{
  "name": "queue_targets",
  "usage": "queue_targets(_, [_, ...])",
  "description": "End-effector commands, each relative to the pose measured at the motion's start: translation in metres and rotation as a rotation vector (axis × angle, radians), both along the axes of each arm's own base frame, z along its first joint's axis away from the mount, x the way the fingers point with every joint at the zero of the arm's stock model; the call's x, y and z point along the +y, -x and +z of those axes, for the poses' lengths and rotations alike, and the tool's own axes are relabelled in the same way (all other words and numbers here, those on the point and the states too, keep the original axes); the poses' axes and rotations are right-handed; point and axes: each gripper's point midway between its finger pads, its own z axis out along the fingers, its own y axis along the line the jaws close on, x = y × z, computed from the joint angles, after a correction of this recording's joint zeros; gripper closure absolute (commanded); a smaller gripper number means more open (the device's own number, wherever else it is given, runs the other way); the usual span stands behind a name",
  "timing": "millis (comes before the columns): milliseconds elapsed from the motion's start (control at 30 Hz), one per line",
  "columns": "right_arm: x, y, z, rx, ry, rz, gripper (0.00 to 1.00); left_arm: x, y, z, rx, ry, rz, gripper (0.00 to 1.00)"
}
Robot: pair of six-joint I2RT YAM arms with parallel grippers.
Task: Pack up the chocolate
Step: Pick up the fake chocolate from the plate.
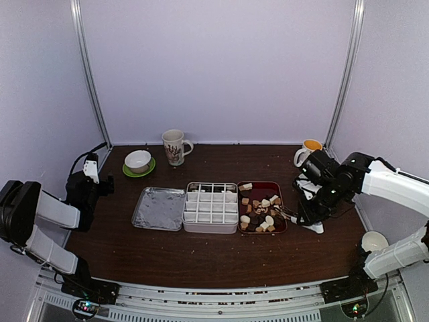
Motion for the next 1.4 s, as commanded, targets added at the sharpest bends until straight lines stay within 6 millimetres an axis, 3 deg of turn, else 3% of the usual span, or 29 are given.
queue_targets(0, [0.004, 0.003, 0.004, 0.022, -0.023, 0.000, 0.67, 0.001, -0.004, 0.012, -0.045, 0.010, 0.000, 0.02])
queue_targets(267, [0.013, -0.002, 0.002, 0.022, -0.057, 0.003, 0.68, 0.002, -0.004, 0.011, -0.043, 0.009, 0.000, 0.02])
queue_targets(600, [0.019, -0.008, 0.010, -0.004, -0.088, 0.007, 0.76, 0.001, -0.004, 0.012, -0.044, 0.009, 0.000, 0.02])
queue_targets(1133, [0.031, -0.020, 0.043, -0.124, -0.183, 0.037, 0.81, 0.002, -0.004, 0.012, -0.045, 0.009, 0.000, 0.02])
queue_targets(1367, [0.032, -0.020, 0.048, -0.150, -0.210, 0.034, 0.81, 0.001, -0.004, 0.012, -0.044, 0.009, -0.001, 0.02])
